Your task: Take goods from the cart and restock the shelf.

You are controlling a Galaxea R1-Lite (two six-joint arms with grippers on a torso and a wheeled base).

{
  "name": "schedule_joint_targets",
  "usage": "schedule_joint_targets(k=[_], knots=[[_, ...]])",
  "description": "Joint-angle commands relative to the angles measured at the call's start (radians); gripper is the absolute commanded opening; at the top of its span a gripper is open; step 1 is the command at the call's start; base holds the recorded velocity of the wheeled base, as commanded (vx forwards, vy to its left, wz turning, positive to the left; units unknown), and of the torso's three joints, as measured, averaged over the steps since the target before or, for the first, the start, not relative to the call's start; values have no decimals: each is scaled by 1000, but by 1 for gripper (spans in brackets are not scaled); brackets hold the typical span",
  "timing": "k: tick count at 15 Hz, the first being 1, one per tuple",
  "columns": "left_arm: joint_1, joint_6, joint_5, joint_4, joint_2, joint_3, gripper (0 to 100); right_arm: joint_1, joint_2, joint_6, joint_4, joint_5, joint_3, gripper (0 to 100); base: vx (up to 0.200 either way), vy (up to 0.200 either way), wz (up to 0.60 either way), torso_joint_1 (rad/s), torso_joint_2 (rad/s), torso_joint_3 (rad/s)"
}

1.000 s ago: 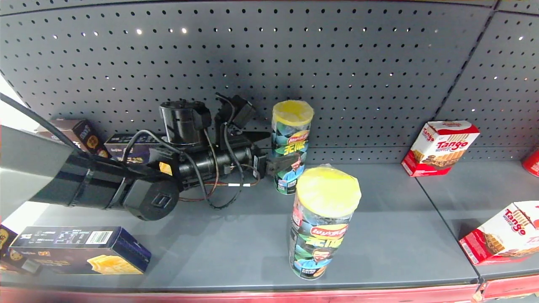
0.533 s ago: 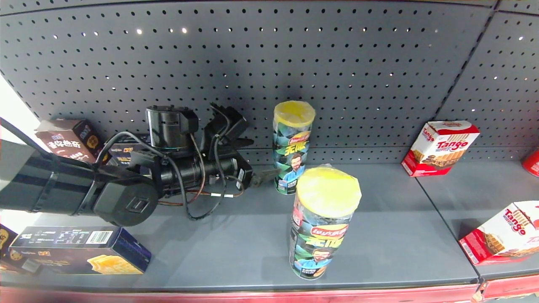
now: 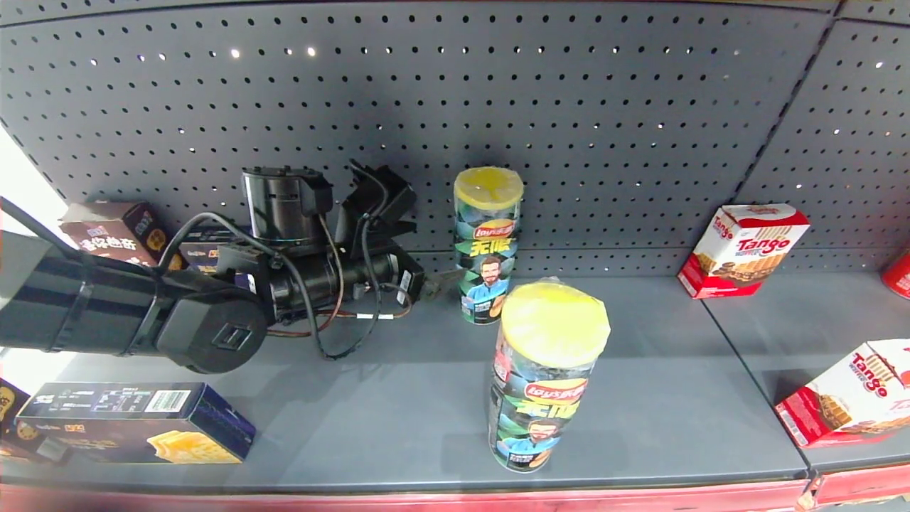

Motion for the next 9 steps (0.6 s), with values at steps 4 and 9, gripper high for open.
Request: schedule_joint_targets(k=[4,9], knots=[[6,-2,9,0,12,-4,100,1,3,1,0,0,0,100,0,0,0,0,0,0],[8,-14,43,-3,12,2,100,1,1,-1,0,0,0,100,0,0,0,0,0,0]])
